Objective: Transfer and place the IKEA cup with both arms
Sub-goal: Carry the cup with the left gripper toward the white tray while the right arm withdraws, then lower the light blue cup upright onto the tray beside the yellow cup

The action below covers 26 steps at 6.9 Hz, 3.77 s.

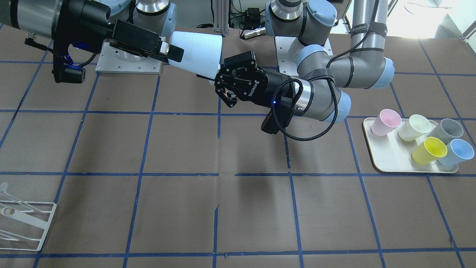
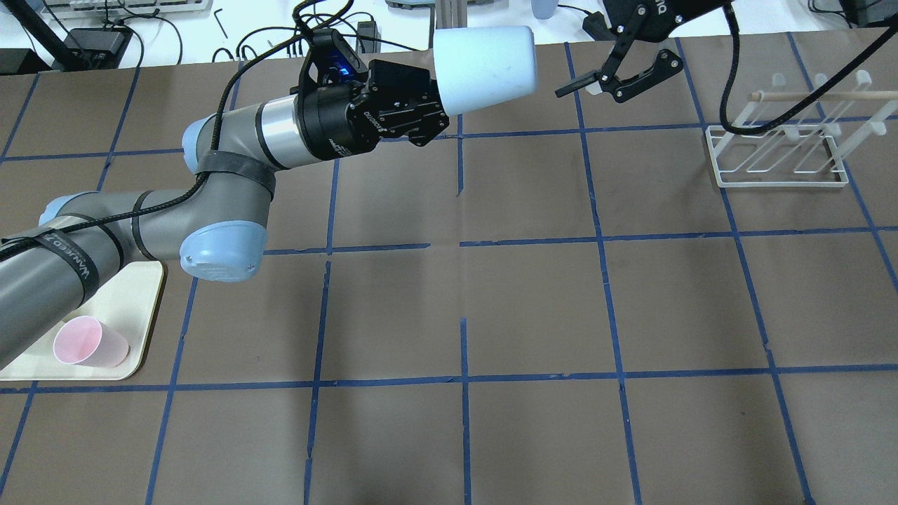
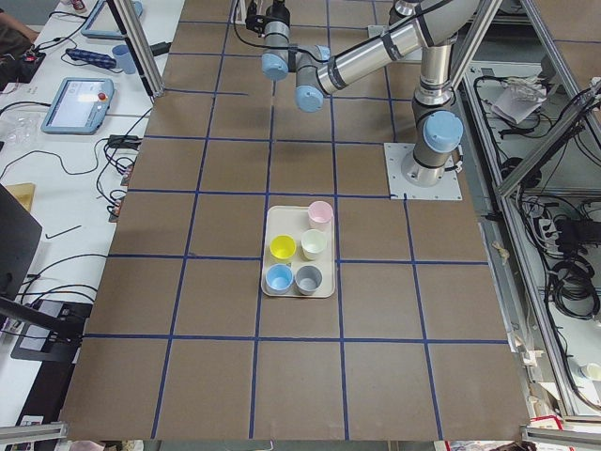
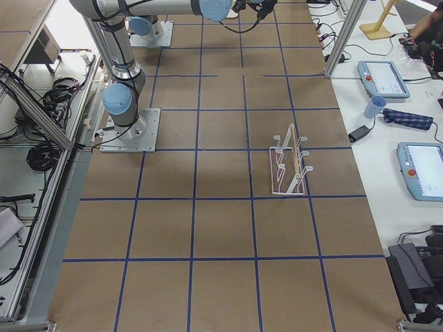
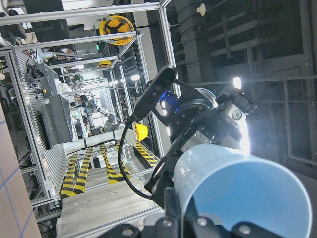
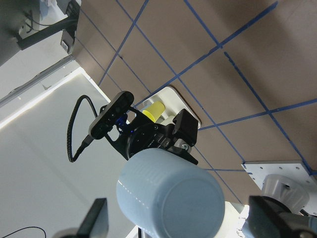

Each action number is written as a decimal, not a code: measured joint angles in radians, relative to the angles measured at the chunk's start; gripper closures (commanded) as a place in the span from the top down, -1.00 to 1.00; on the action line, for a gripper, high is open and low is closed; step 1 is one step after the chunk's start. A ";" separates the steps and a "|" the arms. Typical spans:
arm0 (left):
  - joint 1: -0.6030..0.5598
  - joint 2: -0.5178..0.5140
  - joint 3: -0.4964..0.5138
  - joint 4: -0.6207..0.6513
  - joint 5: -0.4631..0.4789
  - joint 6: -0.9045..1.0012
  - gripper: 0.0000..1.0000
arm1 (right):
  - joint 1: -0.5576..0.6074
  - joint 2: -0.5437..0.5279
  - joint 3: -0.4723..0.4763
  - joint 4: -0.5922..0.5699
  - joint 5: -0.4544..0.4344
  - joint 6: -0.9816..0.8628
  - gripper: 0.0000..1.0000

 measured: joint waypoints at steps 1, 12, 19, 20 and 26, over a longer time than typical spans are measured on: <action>0.014 0.014 0.001 0.011 0.067 -0.032 -1.00 | -0.012 0.000 -0.020 -0.003 -0.061 -0.005 1.00; 0.232 0.138 0.063 -0.139 1.734 0.234 -1.00 | 0.180 -0.066 0.069 -0.315 -0.983 -0.233 1.00; 0.679 0.009 0.101 -0.167 1.766 0.704 -1.00 | 0.181 -0.117 0.171 -0.461 -0.985 -0.356 1.00; 0.707 -0.022 0.104 -0.160 1.764 0.733 -1.00 | 0.181 -0.116 0.168 -0.459 -0.985 -0.356 1.00; 0.731 -0.070 0.105 -0.146 1.756 0.779 0.66 | 0.169 -0.114 0.168 -0.454 -0.989 -0.358 1.00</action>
